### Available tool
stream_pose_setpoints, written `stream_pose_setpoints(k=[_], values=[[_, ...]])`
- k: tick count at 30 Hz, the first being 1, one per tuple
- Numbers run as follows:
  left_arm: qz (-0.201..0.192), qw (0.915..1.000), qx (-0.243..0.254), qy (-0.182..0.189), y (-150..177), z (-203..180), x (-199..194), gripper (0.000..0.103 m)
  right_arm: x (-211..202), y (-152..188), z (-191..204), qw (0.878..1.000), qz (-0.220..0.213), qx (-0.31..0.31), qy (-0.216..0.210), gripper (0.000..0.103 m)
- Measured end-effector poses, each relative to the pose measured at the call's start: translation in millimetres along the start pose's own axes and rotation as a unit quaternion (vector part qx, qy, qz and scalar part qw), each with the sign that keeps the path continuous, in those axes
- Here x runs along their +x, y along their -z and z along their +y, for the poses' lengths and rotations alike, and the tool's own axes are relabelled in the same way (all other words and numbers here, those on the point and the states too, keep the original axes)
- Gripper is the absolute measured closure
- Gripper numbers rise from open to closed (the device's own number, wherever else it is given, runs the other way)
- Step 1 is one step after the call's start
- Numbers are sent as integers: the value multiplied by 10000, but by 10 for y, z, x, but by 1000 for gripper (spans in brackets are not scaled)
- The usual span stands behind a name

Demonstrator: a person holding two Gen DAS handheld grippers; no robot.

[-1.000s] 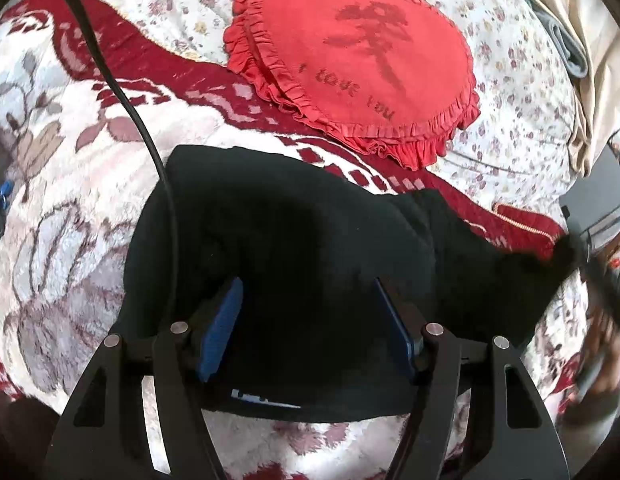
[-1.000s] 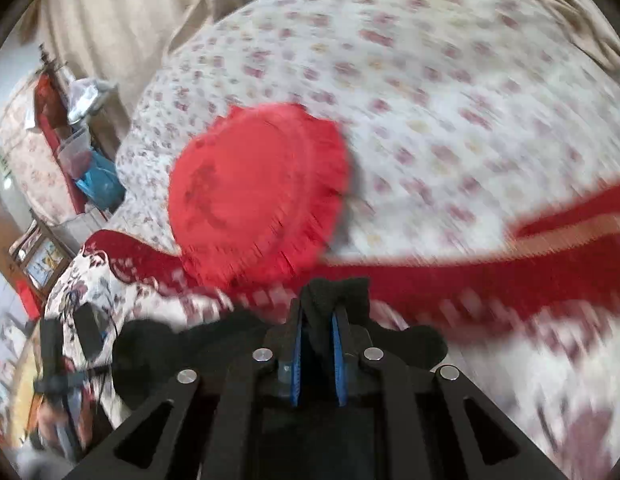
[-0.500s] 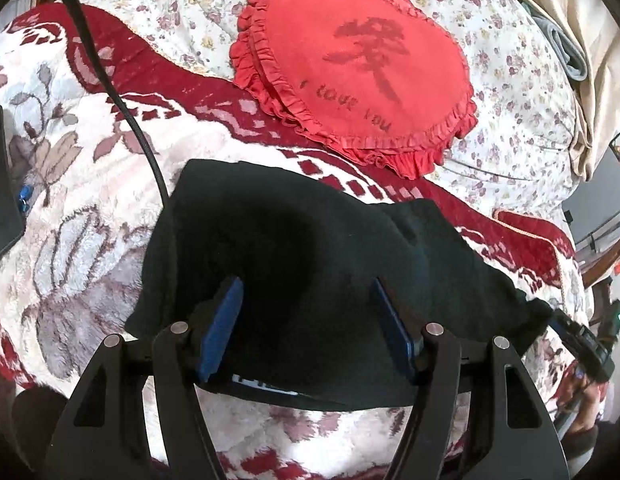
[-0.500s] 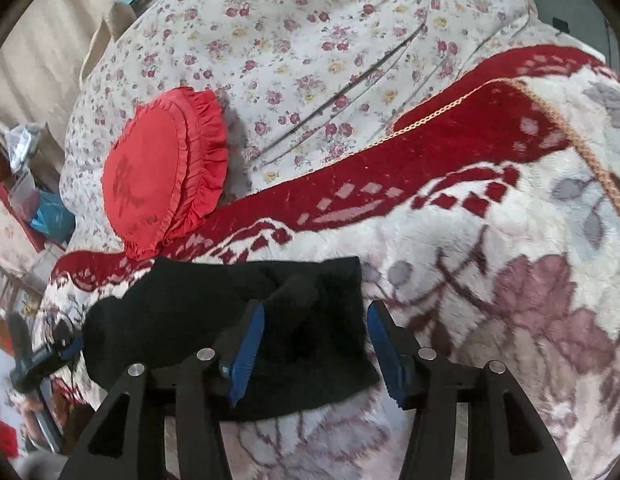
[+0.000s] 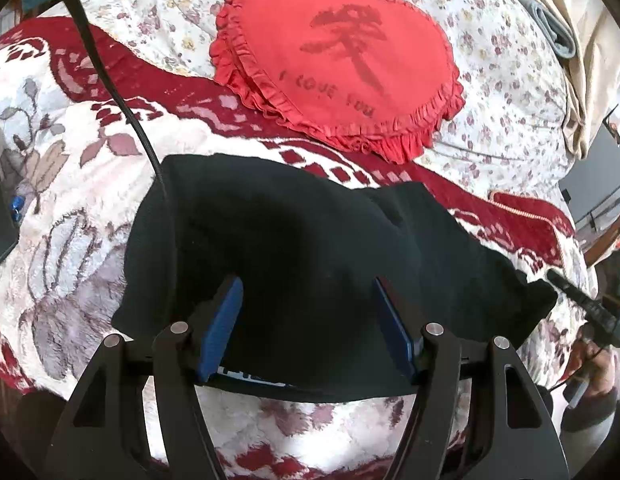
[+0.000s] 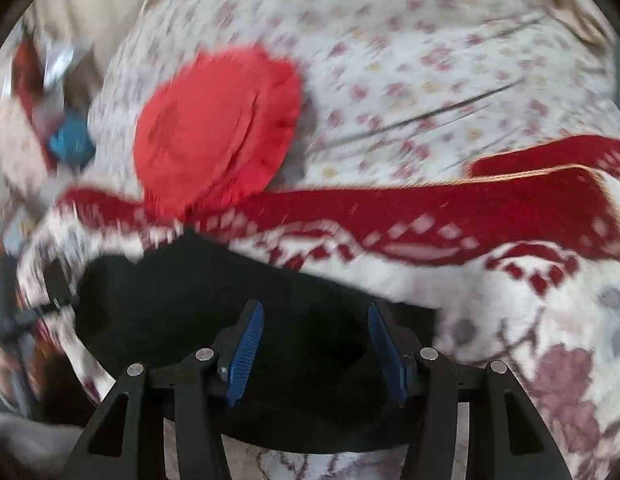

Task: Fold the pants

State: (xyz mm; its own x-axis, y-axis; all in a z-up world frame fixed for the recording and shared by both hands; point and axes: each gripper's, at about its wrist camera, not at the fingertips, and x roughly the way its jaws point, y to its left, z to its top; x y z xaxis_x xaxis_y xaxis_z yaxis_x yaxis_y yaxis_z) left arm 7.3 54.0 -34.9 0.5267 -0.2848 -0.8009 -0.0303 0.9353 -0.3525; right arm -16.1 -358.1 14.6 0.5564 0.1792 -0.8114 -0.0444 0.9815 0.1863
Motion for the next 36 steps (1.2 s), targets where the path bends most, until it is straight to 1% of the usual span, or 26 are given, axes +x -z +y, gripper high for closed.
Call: stream_pose_setpoints(k=[2, 3, 5, 7, 8, 10, 12, 13, 16, 17, 18, 19, 20, 21, 22, 23, 25, 27, 29, 31, 32, 33, 34, 36], values=[[-27, 10000, -24, 53, 0, 17, -10, 37, 93, 222, 98, 9990, 360, -165, 200, 50], [-41, 10000, -46, 48, -5, 36, -11, 37, 90, 337, 90, 9983, 456, -172, 313, 50], [-7, 10000, -54, 14, -19, 61, 6, 37, 27, 526, -26, 9980, 534, 123, 310, 50], [6, 10000, -46, 10, -28, 69, 20, 37, -71, 574, -161, 9980, 426, 430, 166, 50], [1, 10000, -45, 9, -31, 62, 26, 37, -119, 546, -193, 9983, 284, 494, 107, 50], [-5, 10000, -66, 38, -28, 45, 30, 37, -197, 370, -198, 9987, -182, 478, -33, 49], [-2, 9999, -89, 99, -10, 22, 27, 37, -136, 200, -126, 9981, -510, 281, -211, 34], [5, 9999, -88, 109, 3, 11, 25, 37, -39, 125, -92, 9982, -536, 209, -166, 27], [56, 9999, -59, 77, 28, -1, 23, 37, 347, -52, 36, 9998, -154, -97, -119, 27], [59, 9999, -51, 69, 30, 3, 17, 37, 439, -79, 64, 9998, -81, -184, -73, 33], [52, 10000, -47, 51, 31, 13, 10, 37, 519, -83, 83, 9997, -6, -232, -36, 44], [40, 10000, -51, 27, 28, 29, 3, 37, 626, -97, 99, 9993, 192, -311, -4, 80], [25, 10000, -76, 3, 20, 57, -5, 37, 703, -106, 110, 9984, 383, -401, 129, 95], [9, 9999, -116, -9, 10, 89, -14, 37, 721, -118, 100, 9980, 402, -438, 194, 95], [-12, 9999, -165, -18, -1, 125, -27, 37, 687, -145, 92, 9983, 353, -441, 147, 95], [-52, 9997, -226, -33, -15, 166, -49, 37, 633, -181, 92, 9986, 258, -452, 102, 96], [-161, 9993, -329, -85, -37, 247, -100, 37, 502, -275, 114, 9989, -69, -464, 84, 96], [-272, 9985, -454, -152, -58, 332, -142, 37, 518, -367, 137, 9992, -160, -360, -55, 96], [-320, 9975, -602, -197, -75, 422, -167, 37, 668, -401, 178, 9993, -81, -367, -36, 95], [-357, 9966, -702, -233, -80, 496, -195, 37, 873, -374, 208, 9986, 272, -419, 163, 95], [-376, 9963, -730, -265, -79, 534, -216, 37, 933, -349, 212, 9975, 454, -427, 340, 91], [-397, 9961, -738, -285, -78, 565, -236, 37, 930, -326, 215, 9969, 534, -405, 411, 90], [-422, 9959, -738, -311, -84, 601, -253, 37, 860, -315, 226, 9976, 457, -339, 387, 87], [-437, 9956, -744, -357, -109, 670, -264, 37, 643, -346, 309, 9995, 58, -237, 208, 69]])
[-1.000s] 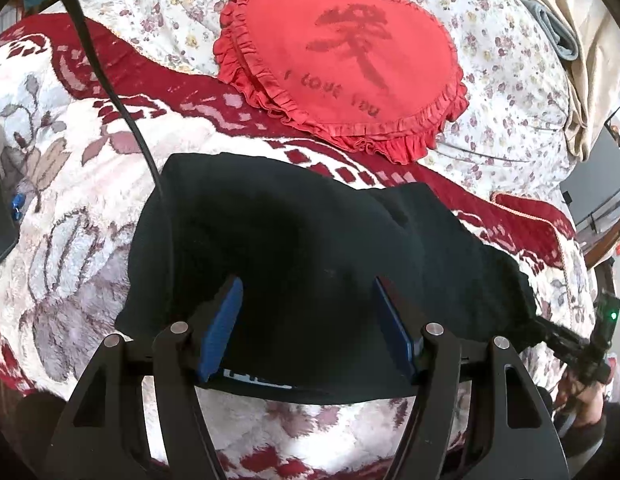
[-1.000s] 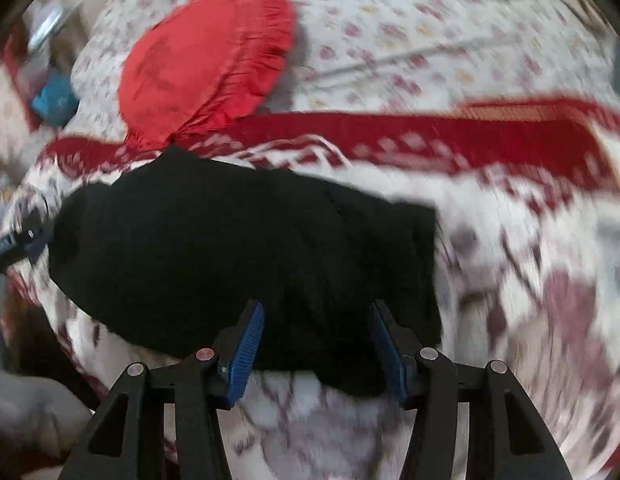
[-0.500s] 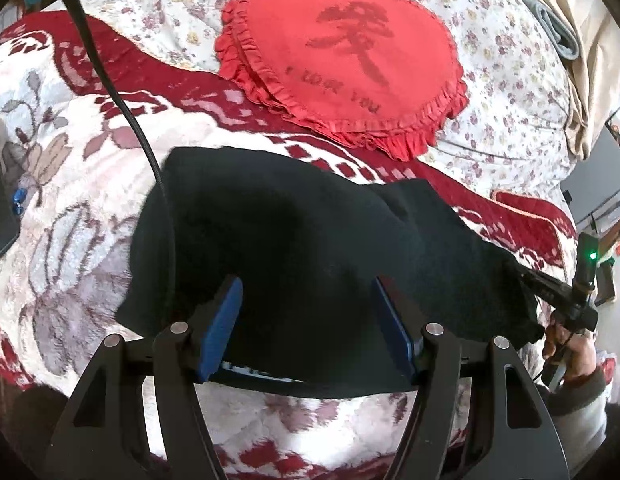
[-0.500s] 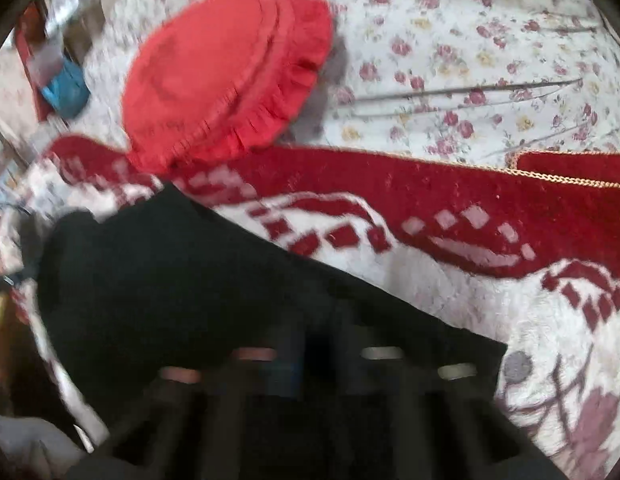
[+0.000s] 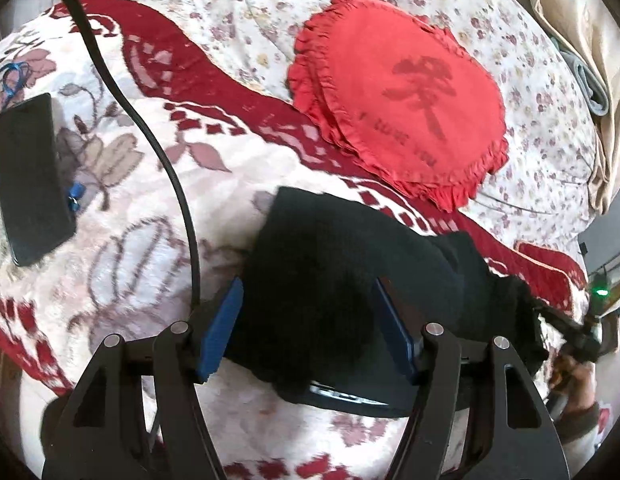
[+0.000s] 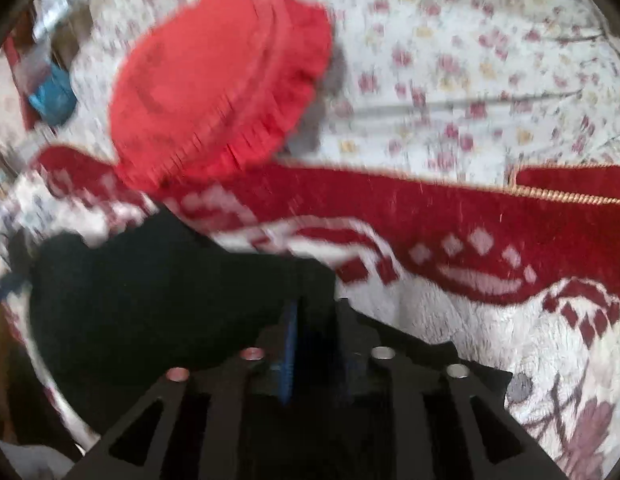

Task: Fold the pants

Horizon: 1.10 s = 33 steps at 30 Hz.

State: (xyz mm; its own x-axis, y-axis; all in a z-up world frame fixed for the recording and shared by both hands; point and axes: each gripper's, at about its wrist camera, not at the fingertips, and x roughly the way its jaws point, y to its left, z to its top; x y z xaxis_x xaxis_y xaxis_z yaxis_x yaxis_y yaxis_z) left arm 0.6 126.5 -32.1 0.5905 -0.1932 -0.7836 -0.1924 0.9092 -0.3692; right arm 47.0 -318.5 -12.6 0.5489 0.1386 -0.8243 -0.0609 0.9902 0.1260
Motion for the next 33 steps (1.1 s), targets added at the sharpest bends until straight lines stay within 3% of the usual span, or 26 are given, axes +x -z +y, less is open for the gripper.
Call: stream_pose_setpoints(k=[1, 2, 4, 6, 10, 13, 18, 21, 27, 30, 31, 32, 33], values=[[3, 10000, -10, 0, -18, 27, 7, 37, -74, -27, 48, 9998, -166, 44, -116, 52], [13, 10000, -19, 15, -37, 50, 19, 37, -151, -64, 148, 9985, -373, 91, -387, 46], [-3, 9999, -69, 93, -56, 99, 34, 37, -159, -147, 423, 9929, -416, -17, -1113, 46], [50, 9996, -201, 199, -81, 160, 72, 36, -105, -199, 725, 9879, -336, -266, -1492, 46], [230, 9993, -146, 267, -129, 185, 172, 36, 113, -249, 1375, 9804, -234, -928, -1721, 46], [185, 9991, -240, 310, -177, 265, 139, 35, 254, -235, 1768, 9700, -37, -1119, -2156, 46], [255, 9972, -505, 492, -168, 445, 41, 36, 276, 100, 2570, 9426, 140, -2005, -2667, 46], [343, 9959, -583, 608, -113, 471, 36, 36, 311, 362, 2899, 9348, 114, -2388, -2628, 46], [545, 9948, -554, 657, -68, 412, 249, 36, 541, 675, 3100, 9370, 80, -2830, -2047, 50], [578, 9946, -507, 696, -72, 359, 326, 36, 554, 680, 3118, 9375, -60, -2964, -1821, 60], [563, 9945, -493, 737, -79, 341, 341, 36, 569, 654, 3104, 9398, -36, -2885, -1833, 67], [569, 9942, -469, 784, -87, 316, 363, 36, 583, 614, 3078, 9421, 23, -2733, -1943, 80], [584, 9940, -460, 801, -93, 313, 370, 36, 605, 556, 3051, 9446, 118, -2516, -2104, 84]])
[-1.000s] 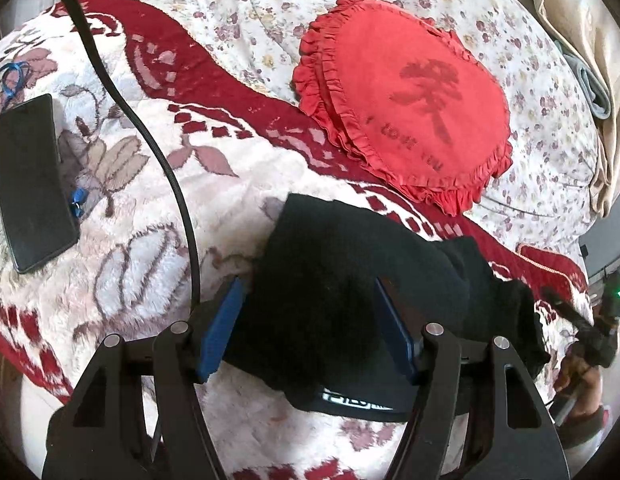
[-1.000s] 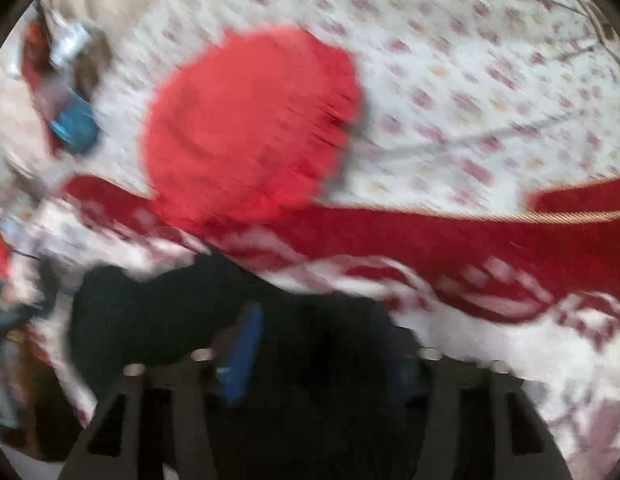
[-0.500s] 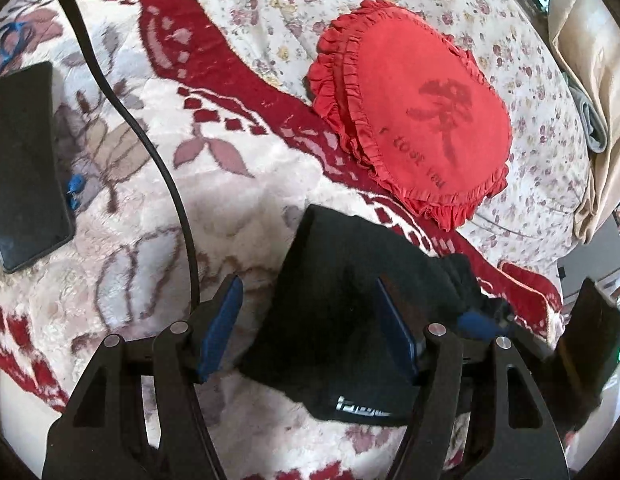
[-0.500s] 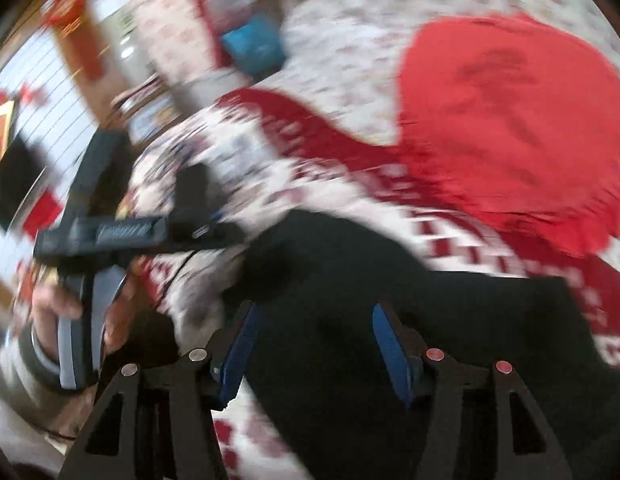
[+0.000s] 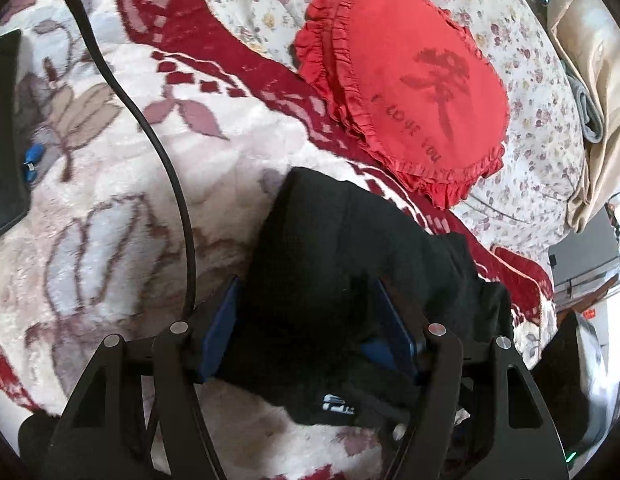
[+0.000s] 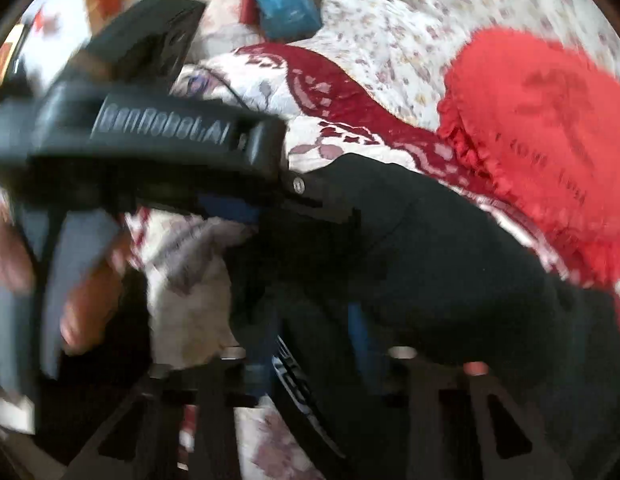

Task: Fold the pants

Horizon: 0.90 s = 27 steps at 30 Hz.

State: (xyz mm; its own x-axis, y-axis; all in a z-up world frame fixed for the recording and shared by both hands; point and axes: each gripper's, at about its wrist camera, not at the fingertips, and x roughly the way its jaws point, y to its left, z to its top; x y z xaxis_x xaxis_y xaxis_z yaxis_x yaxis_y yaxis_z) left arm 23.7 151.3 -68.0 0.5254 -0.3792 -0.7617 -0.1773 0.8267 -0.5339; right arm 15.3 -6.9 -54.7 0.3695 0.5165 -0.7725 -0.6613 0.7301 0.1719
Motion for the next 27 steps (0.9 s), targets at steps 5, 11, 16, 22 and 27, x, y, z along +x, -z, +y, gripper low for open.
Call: stream_pose_setpoints(k=[5, 11, 16, 22, 27], values=[[-101, 9995, 118, 266, -25, -60, -138, 36, -152, -97, -126, 9948, -130, 755, -667, 94], [-315, 9986, 281, 331, 41, -53, -478, 36, -238, -185, 106, 9931, -266, 705, -904, 95], [-227, 9996, 181, -68, 86, 99, -413, 36, 107, -95, 114, 9909, 128, 795, -1074, 95], [-502, 9977, 282, -345, 75, 28, -500, 36, -81, -1, -88, 9862, -58, 1144, -1199, 81], [-727, 9941, 759, -265, 52, -354, -589, 36, -1025, 294, -653, 9844, -797, 1548, -242, 64]])
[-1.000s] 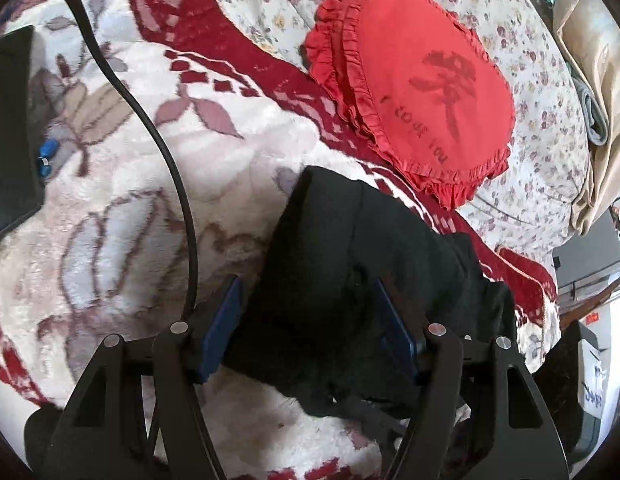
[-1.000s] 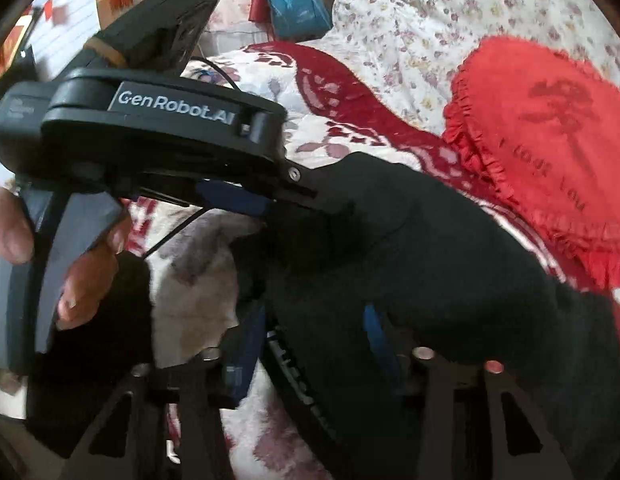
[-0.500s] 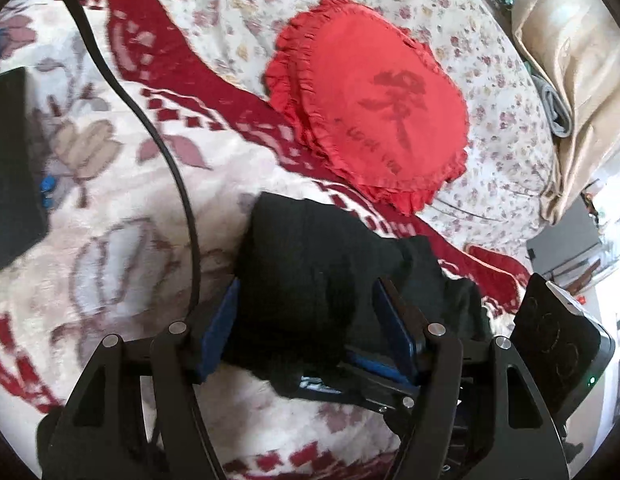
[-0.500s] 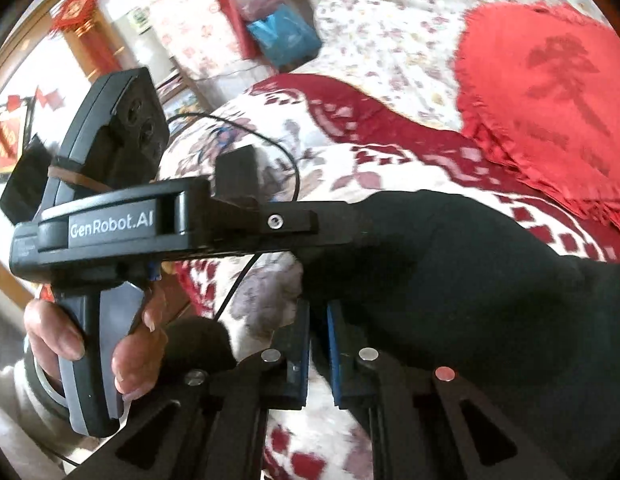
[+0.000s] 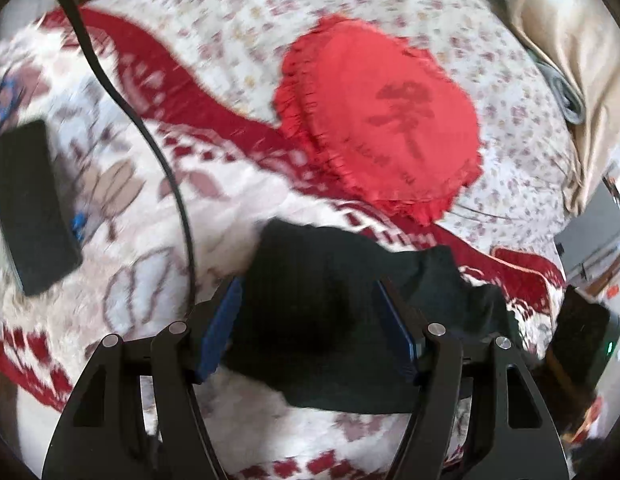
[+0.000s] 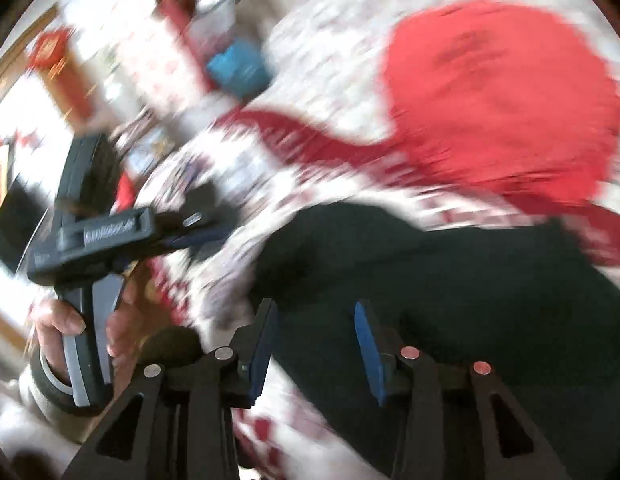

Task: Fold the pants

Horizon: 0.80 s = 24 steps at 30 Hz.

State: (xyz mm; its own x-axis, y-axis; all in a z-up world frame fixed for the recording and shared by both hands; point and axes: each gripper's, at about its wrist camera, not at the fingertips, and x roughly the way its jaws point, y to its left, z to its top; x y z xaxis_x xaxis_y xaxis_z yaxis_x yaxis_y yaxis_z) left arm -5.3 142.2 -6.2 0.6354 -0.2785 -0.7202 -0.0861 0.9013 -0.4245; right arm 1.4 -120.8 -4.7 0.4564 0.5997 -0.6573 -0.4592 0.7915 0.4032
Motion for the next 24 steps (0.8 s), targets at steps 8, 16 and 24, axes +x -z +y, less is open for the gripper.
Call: stream_pose_setpoints(k=[8, 16, 24], values=[[270, 9973, 645, 234, 39, -619, 392, 36, -1522, 364, -1422, 9445, -743, 1064, 3017, 59], [767, 9946, 670, 176, 168, -820, 828, 36, -1479, 406, -2221, 9414, -346, 1549, 2977, 59], [673, 9951, 716, 60, 160, -823, 771, 36, -1615, 566, -2223, 9352, -409, 1821, 3010, 96]])
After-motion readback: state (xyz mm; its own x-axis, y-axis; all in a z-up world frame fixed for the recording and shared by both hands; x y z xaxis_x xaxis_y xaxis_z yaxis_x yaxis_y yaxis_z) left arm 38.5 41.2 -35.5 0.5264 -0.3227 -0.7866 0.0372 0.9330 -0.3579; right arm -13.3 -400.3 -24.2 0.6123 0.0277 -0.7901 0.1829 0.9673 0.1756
